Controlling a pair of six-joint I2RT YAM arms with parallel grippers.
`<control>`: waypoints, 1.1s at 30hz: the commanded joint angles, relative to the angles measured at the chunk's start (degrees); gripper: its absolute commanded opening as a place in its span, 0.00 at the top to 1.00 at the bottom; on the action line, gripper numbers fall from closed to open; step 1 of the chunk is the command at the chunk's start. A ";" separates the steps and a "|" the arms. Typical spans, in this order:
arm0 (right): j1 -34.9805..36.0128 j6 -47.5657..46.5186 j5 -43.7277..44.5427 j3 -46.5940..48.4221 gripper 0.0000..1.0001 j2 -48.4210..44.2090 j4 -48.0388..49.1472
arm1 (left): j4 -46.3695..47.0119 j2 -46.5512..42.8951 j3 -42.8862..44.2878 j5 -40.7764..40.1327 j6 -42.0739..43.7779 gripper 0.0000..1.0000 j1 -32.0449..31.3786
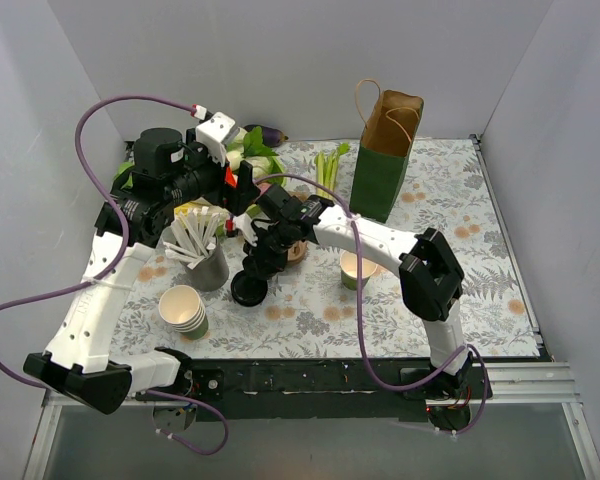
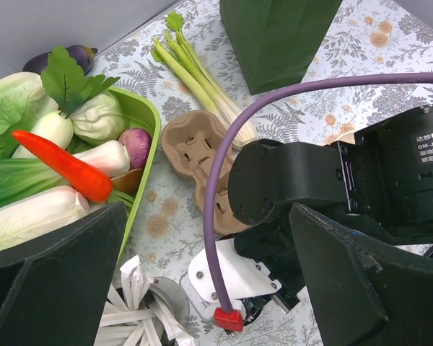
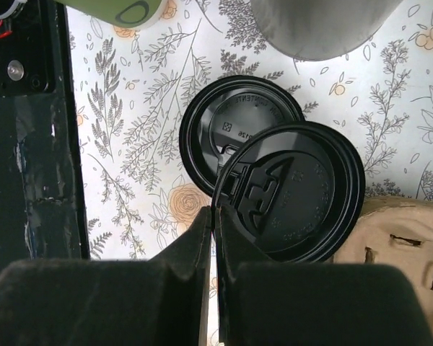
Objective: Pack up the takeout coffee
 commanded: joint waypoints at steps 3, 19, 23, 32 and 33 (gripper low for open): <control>-1.28 -8.55 -4.51 1.85 0.99 -10.11 -6.68 | 0.04 0.10 2.53 1.36 0.73 0.02 -0.06; -36.40 9.43 -30.33 -19.04 0.99 -33.41 -11.97 | -4.98 15.11 10.71 10.15 5.22 0.07 -9.45; -42.93 10.78 -34.39 -21.09 0.99 -34.73 -12.04 | -0.50 16.35 6.16 10.76 -2.13 0.07 -11.66; -52.78 13.40 -54.25 -29.07 0.99 -32.45 -6.89 | 4.16 25.58 3.59 14.89 -6.74 0.12 -13.86; -52.87 19.59 -55.39 -32.74 0.99 -32.36 0.18 | 5.04 26.72 3.59 15.33 -7.00 0.12 -13.94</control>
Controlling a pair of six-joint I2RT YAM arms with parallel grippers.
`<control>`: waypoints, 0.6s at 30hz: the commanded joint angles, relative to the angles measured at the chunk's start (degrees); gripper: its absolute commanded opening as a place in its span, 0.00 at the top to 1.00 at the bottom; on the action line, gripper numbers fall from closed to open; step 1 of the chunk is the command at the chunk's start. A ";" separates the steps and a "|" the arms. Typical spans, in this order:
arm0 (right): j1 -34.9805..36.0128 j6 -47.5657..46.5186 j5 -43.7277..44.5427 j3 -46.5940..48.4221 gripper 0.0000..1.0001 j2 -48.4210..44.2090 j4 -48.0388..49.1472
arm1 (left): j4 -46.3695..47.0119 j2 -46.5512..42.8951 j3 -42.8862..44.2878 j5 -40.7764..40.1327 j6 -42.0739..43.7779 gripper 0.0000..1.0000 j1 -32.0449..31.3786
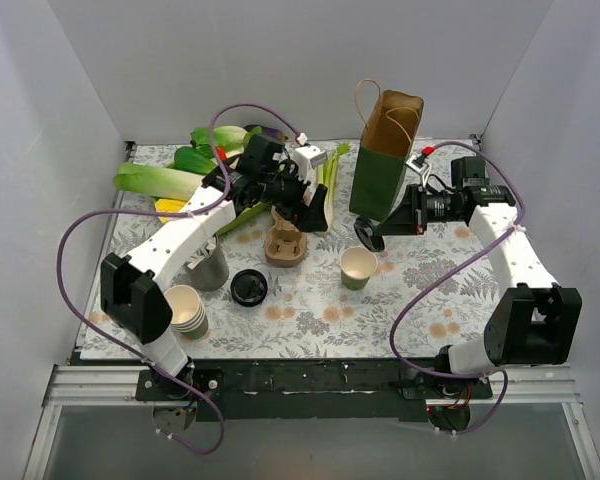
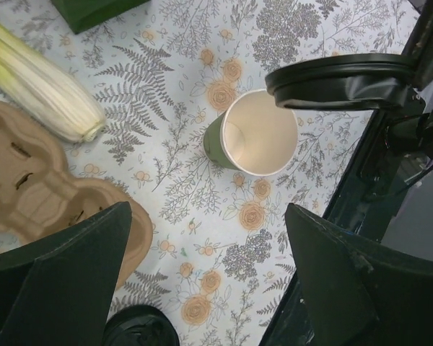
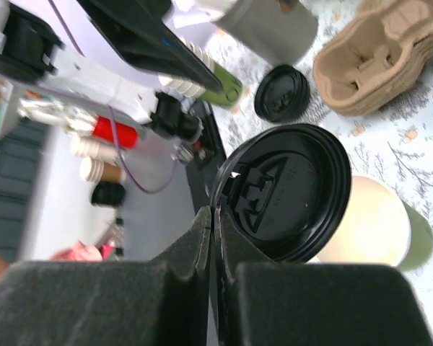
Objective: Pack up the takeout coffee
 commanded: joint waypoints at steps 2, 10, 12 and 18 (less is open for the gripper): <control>-2.12 16.20 -14.50 -9.61 0.99 0.82 19.27 | 3.41 4.30 1.25 4.45 -2.22 0.11 -0.85; -2.21 23.44 -14.33 -15.95 0.99 3.45 31.52 | 9.82 6.06 -2.96 7.44 -2.22 0.09 -1.73; -2.30 23.79 -14.24 -16.74 0.99 4.06 31.70 | 11.84 6.50 -3.67 8.32 -2.22 0.09 -2.34; -2.91 28.19 -14.59 -21.23 0.99 6.26 36.80 | 20.71 6.94 -7.98 10.25 -2.39 0.08 -4.98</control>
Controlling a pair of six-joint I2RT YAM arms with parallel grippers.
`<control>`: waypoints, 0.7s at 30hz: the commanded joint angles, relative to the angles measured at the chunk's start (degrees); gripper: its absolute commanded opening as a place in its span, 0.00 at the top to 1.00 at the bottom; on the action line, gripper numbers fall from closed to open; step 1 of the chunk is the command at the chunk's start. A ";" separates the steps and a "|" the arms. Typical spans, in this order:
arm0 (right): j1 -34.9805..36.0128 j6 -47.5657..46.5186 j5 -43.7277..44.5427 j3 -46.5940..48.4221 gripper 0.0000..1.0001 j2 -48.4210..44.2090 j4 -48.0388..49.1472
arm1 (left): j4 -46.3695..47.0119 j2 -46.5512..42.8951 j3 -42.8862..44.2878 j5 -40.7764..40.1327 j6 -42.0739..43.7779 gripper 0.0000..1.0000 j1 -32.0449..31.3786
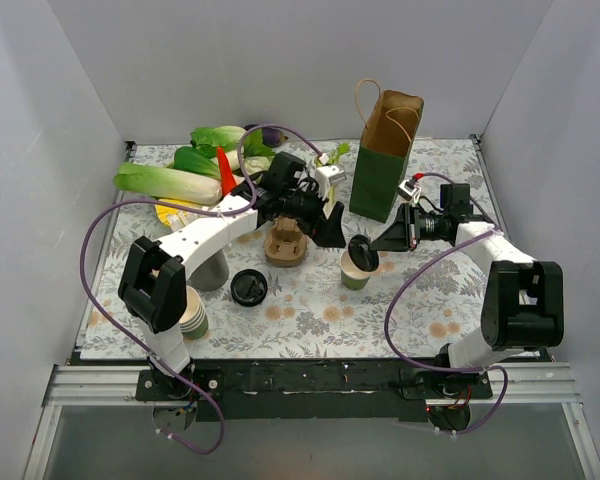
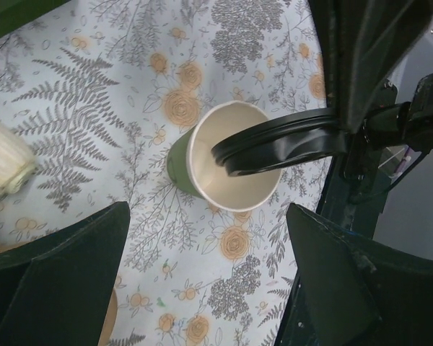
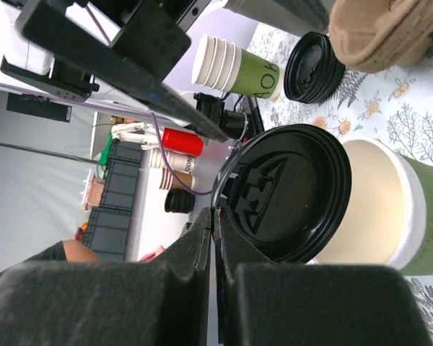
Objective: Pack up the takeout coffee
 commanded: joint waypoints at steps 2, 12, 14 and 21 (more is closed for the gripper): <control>-0.71 2.88 -3.29 -2.06 0.99 2.42 4.98 | 9.12 -0.86 -2.71 2.41 -0.10 0.08 -2.58; -2.73 6.20 -2.59 -3.81 0.98 4.18 8.12 | 11.50 0.81 -5.08 0.30 -0.01 0.08 -3.90; -3.08 8.06 -2.59 -4.26 0.97 4.09 8.93 | 12.28 1.07 -5.35 -1.01 -0.62 0.08 -3.90; -3.34 8.85 -1.54 -4.87 0.95 4.18 9.28 | 13.43 3.18 -5.61 -0.32 -1.68 0.10 -3.90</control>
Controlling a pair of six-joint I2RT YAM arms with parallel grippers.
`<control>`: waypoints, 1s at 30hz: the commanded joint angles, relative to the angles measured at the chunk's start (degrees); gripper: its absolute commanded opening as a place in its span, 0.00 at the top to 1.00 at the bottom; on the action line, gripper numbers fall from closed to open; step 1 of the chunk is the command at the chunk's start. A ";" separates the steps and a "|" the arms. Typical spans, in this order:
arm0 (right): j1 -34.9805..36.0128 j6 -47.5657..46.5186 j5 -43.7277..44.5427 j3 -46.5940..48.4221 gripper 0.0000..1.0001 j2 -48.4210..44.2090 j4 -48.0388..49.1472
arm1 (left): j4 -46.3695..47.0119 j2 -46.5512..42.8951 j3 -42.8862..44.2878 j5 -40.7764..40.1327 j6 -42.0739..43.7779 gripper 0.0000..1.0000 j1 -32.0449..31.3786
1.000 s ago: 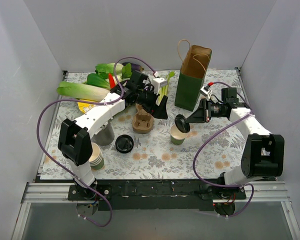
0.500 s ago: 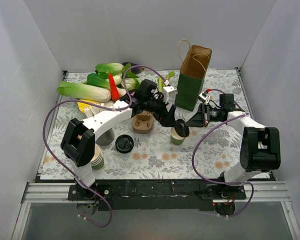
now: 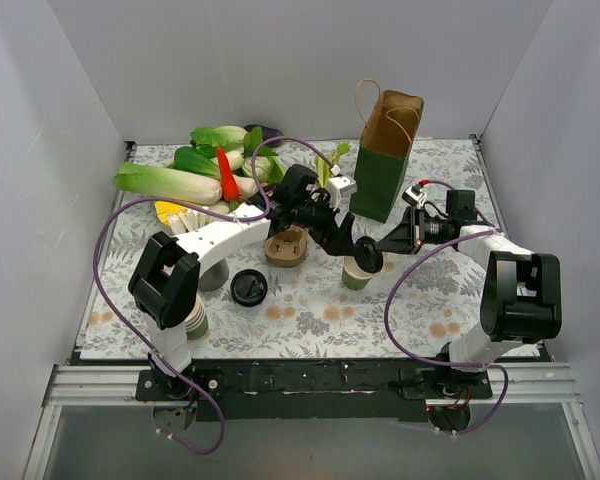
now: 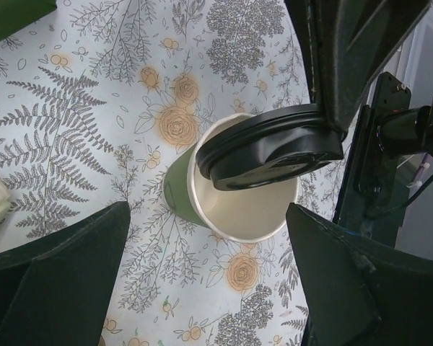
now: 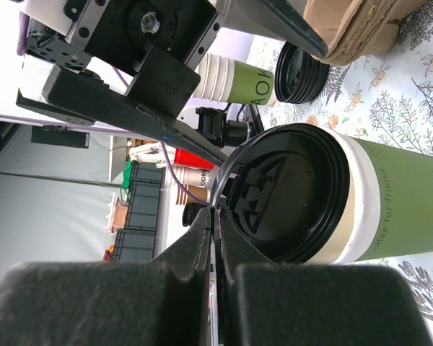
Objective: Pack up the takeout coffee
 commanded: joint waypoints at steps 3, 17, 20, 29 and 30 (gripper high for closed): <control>-0.06 2.56 -1.05 -1.05 0.94 0.05 3.08 | 1.94 1.51 -0.81 0.31 -0.92 0.11 -0.12; -0.15 3.18 -0.70 -1.31 0.93 0.84 3.17 | 2.90 3.70 -3.71 0.22 -1.09 0.13 -0.03; -0.50 3.09 0.18 -0.44 0.91 1.02 3.08 | 2.90 3.88 -3.45 0.66 -1.18 0.13 -0.12; -1.91 1.60 0.88 -0.34 0.73 1.72 1.32 | 2.37 4.06 -3.36 2.51 -0.48 0.14 0.58; -1.91 1.51 1.14 -0.35 0.72 1.54 1.24 | 2.37 4.23 -3.18 3.12 -0.39 0.14 0.58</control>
